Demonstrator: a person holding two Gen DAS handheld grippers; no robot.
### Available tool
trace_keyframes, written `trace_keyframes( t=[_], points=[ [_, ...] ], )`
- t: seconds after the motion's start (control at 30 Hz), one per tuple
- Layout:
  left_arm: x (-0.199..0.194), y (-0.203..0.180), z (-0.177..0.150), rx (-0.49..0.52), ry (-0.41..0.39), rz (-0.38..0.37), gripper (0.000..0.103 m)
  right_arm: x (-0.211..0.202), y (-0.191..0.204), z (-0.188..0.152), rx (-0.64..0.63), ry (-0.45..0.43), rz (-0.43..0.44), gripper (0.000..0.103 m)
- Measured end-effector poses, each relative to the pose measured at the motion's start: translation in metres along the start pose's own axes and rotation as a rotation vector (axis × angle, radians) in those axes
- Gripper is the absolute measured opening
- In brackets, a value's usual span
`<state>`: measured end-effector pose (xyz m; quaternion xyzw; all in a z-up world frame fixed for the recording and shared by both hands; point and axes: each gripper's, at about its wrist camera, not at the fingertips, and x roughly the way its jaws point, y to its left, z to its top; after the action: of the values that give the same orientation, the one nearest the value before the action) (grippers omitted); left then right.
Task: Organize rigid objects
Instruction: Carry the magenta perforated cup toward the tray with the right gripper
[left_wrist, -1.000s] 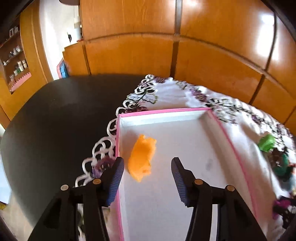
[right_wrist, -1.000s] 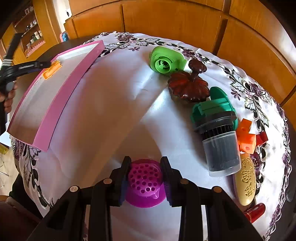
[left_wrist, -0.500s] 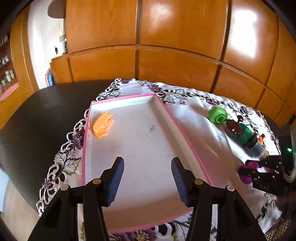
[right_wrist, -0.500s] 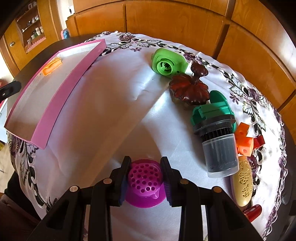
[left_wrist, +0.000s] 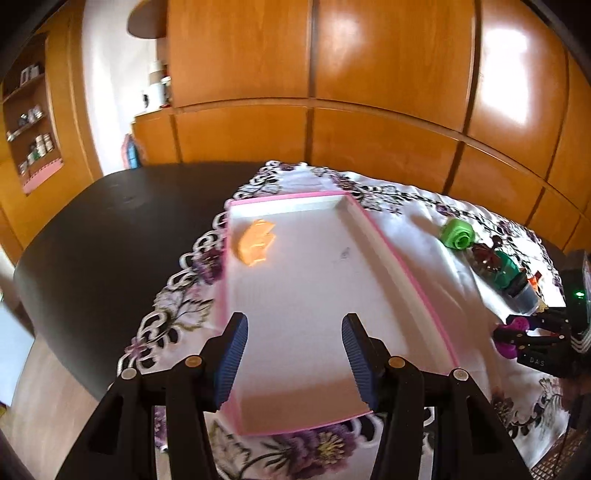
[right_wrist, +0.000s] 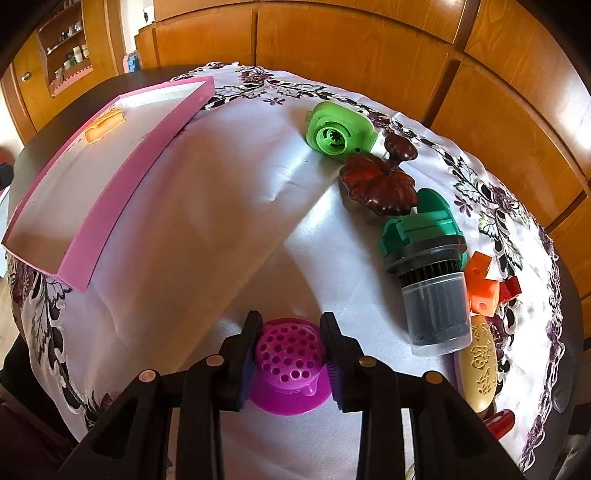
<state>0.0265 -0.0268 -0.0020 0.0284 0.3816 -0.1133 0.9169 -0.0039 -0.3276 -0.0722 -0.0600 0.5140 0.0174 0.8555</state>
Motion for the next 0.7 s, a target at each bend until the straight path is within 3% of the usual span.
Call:
trace_keyframes(
  t=[0.2,0.33,0.53,0.7],
  points=[
    [-0.002,0.024,-0.009,-0.05,0.017,0.034,0.054,-0.006,-0.004,0.01,0.055,0.002,-0.008,0.032],
    [-0.001,0.033,-0.014,-0.069,0.033,0.047,0.054,-0.024,0.0,0.033,0.108,-0.061,0.057,0.032],
    [-0.002,0.037,-0.016,-0.088,0.035,0.041,0.054,-0.038,0.051,0.088,0.02,-0.138,0.165,0.032],
    [-0.004,0.04,-0.015,-0.096,0.034,0.04,0.054,-0.024,0.103,0.137,-0.054,-0.142,0.23,0.032]
  ],
)
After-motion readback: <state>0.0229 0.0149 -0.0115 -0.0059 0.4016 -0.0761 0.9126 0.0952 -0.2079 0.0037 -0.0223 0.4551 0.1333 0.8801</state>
